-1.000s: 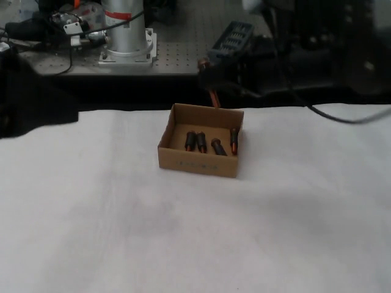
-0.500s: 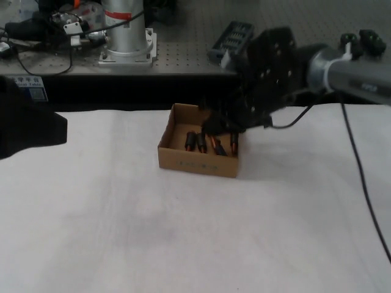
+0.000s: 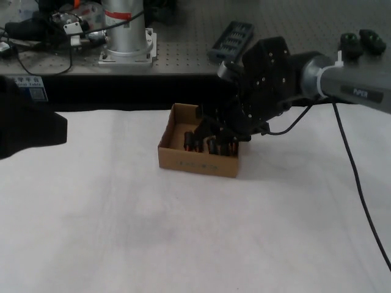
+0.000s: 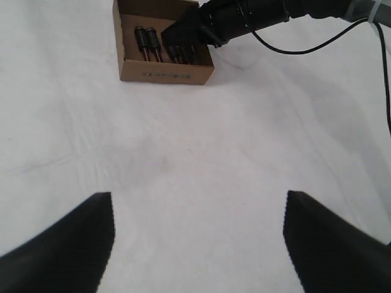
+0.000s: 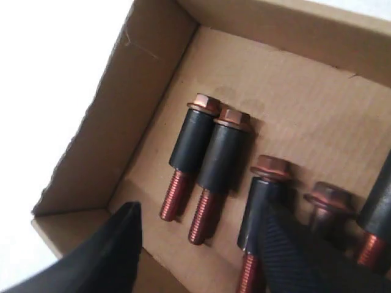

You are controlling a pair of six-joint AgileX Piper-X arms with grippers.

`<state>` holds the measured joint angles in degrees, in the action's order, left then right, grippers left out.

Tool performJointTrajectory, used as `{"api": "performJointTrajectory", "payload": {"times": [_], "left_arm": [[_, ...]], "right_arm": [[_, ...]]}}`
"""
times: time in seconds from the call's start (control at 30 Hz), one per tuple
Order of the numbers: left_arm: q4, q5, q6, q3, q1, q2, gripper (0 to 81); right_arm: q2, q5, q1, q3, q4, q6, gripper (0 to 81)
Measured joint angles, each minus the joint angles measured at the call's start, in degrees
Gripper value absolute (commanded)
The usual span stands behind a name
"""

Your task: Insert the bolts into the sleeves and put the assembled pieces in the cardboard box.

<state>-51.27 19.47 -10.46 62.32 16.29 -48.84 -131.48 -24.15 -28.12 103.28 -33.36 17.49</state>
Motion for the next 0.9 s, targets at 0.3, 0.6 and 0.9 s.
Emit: {"api": "performJointTrajectory", "payload": {"times": [0.3, 0.6, 0.9], "left_arm": [[0.00, 0.00, 0.00, 0.00, 0.00, 0.00, 55.4], [-4.59, 0.00, 0.07, 0.00, 0.00, 0.00, 47.3], [-10.17, 0.00, 0.07, -0.07, 0.00, 3.38, 44.0]], "right_arm": [[4.37, -4.63, 0.04, 0.00, -9.24, -4.32, 38.4], [20.21, -0.92, -0.99, -4.48, -30.63, -20.23, 32.1], [43.92, 2.16, -5.21, -22.13, -25.78, -20.26, 32.1]]}}
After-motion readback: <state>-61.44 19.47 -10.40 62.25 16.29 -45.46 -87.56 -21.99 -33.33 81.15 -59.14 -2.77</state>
